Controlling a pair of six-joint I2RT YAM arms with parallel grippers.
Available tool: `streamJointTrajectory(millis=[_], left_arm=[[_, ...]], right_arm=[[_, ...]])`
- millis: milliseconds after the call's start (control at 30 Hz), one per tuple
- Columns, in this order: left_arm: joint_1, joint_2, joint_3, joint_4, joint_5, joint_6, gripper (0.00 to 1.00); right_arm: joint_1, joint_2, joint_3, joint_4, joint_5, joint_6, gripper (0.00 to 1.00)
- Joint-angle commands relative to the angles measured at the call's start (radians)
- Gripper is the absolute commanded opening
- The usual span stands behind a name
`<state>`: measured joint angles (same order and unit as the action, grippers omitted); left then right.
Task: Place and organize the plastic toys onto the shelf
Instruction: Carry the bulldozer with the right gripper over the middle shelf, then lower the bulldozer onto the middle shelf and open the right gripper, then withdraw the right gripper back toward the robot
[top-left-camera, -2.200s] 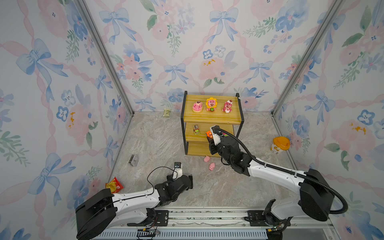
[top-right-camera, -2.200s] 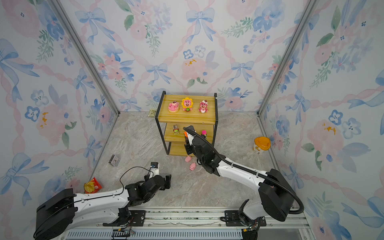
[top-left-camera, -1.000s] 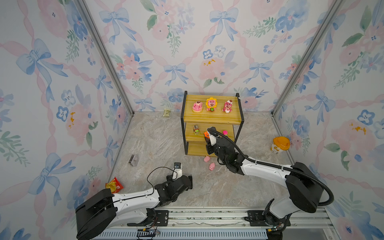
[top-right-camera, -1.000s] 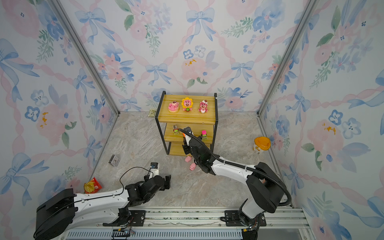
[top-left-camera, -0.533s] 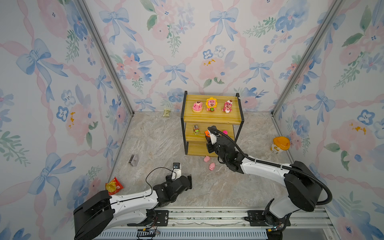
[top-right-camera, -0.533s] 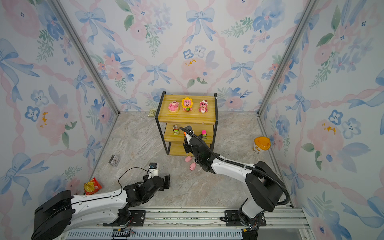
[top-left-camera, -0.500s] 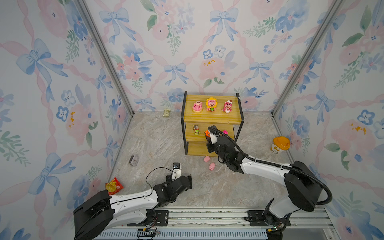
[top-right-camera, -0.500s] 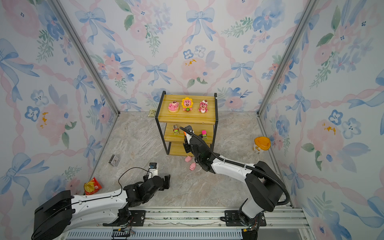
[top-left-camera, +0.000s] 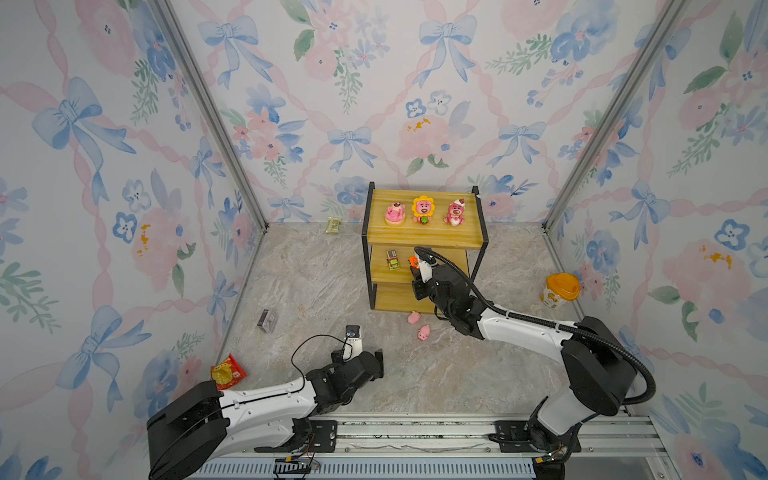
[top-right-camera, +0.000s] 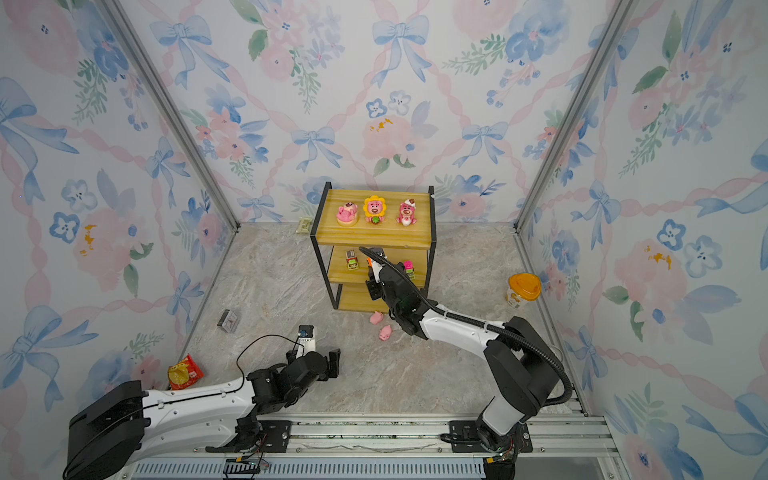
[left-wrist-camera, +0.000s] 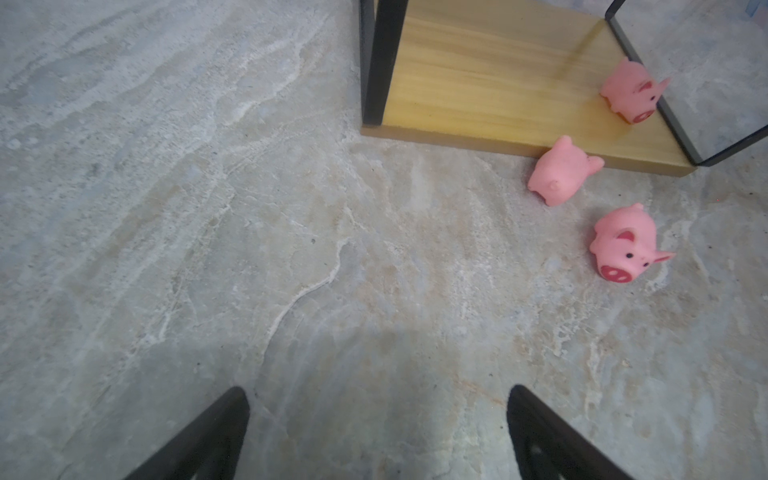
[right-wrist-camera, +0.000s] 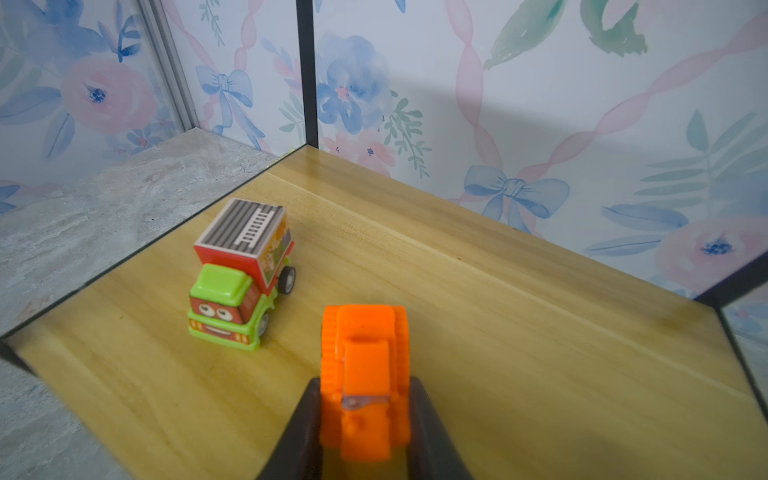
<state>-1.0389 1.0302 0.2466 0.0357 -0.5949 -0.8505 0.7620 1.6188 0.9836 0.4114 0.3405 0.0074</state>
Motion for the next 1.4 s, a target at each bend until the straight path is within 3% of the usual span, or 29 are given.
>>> streamJointTrajectory(millis=[0,233,500,667,1100,1367], left_arm=[[0.006,-0.009,-0.018,0.0,-0.025,-0.017,0.98],[0.007,0.002,-0.016,-0.001,-0.022,-0.018,0.98],[0.008,-0.002,-0.018,-0.003,-0.026,-0.018,0.98],[0.008,-0.003,-0.015,-0.005,-0.025,-0.017,0.98],[0.008,0.011,-0.001,-0.01,-0.017,-0.022,0.98],[0.008,0.029,0.01,-0.007,0.002,-0.018,0.98]], right_arm=[[-0.013,0.009,0.029,-0.004,-0.014,0.006,0.26],[-0.016,0.02,0.033,-0.014,-0.024,0.013,0.32],[-0.012,0.013,0.027,-0.026,-0.023,0.013,0.52],[0.007,-0.011,0.012,-0.041,-0.012,-0.005,0.58],[0.117,-0.143,-0.031,-0.178,0.129,-0.067,0.66],[0.173,-0.331,-0.15,-0.271,0.19,-0.037,0.67]])
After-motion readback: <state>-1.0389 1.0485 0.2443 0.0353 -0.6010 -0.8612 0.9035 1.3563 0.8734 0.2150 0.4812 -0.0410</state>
